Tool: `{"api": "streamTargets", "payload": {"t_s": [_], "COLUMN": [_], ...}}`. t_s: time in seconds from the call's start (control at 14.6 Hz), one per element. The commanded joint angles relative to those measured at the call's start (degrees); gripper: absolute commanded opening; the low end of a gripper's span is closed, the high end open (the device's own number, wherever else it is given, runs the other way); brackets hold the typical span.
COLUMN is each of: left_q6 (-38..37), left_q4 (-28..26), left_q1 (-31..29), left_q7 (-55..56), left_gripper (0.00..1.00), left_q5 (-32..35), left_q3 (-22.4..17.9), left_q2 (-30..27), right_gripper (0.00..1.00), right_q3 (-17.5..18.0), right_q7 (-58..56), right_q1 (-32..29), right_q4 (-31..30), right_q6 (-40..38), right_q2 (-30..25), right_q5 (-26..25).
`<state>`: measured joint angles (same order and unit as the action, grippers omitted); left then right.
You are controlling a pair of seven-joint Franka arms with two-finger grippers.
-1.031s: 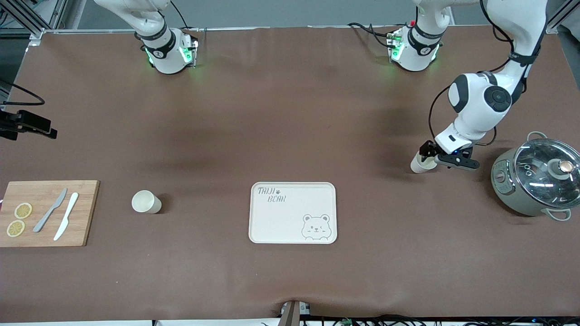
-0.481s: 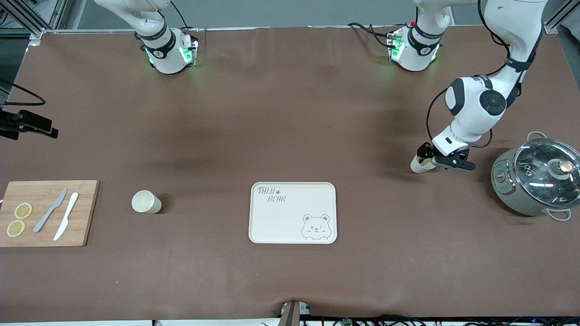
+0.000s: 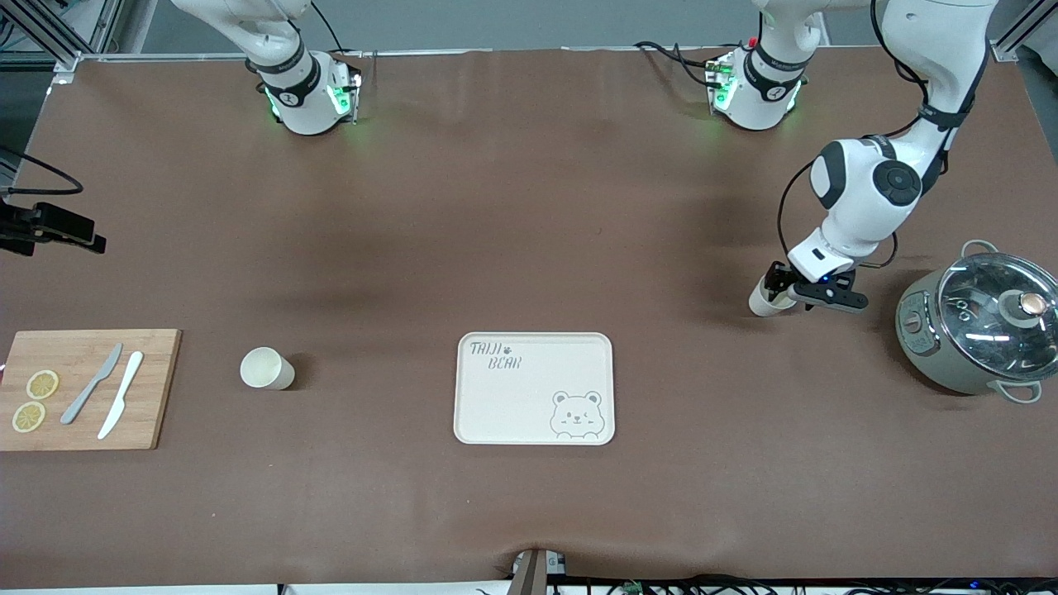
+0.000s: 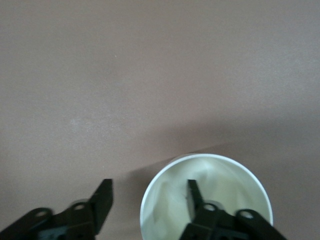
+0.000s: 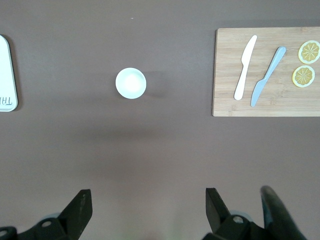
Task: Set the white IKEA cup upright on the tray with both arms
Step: 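Close the left gripper on the white cup's rim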
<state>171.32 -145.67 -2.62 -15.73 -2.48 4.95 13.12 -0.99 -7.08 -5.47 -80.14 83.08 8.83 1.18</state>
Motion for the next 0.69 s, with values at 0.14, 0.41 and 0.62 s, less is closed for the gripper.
{"api": "streamTargets", "payload": {"t_s": [0.14, 0.41, 0.62], "left_q6": [4.73, 4.64, 2.72], "left_q4": [-2.25, -1.38, 1.61], "left_q1": [0.07, 0.94, 2.00], "left_q7": [2.63, 5.96, 10.71], "left_gripper": [0.00, 0.00, 0.00], "left_q5": [-1.12, -1.12, -1.12], "left_q3": [0.41, 0.85, 2.25], "left_q2": [0.42, 1.12, 1.12], "right_gripper": [1.00, 1.00, 1.00], "right_q3": [0.99, 1.08, 1.08], "right_q7": [0.40, 0.67, 0.49], "right_q1": [0.02, 2.22, 1.78], "right_q4": [0.34, -0.71, -3.78], "right_q6": [-0.11, 2.61, 8.66], "right_q2": [0.57, 4.08, 7.95], "right_q5": [-0.39, -0.22, -0.22]}}
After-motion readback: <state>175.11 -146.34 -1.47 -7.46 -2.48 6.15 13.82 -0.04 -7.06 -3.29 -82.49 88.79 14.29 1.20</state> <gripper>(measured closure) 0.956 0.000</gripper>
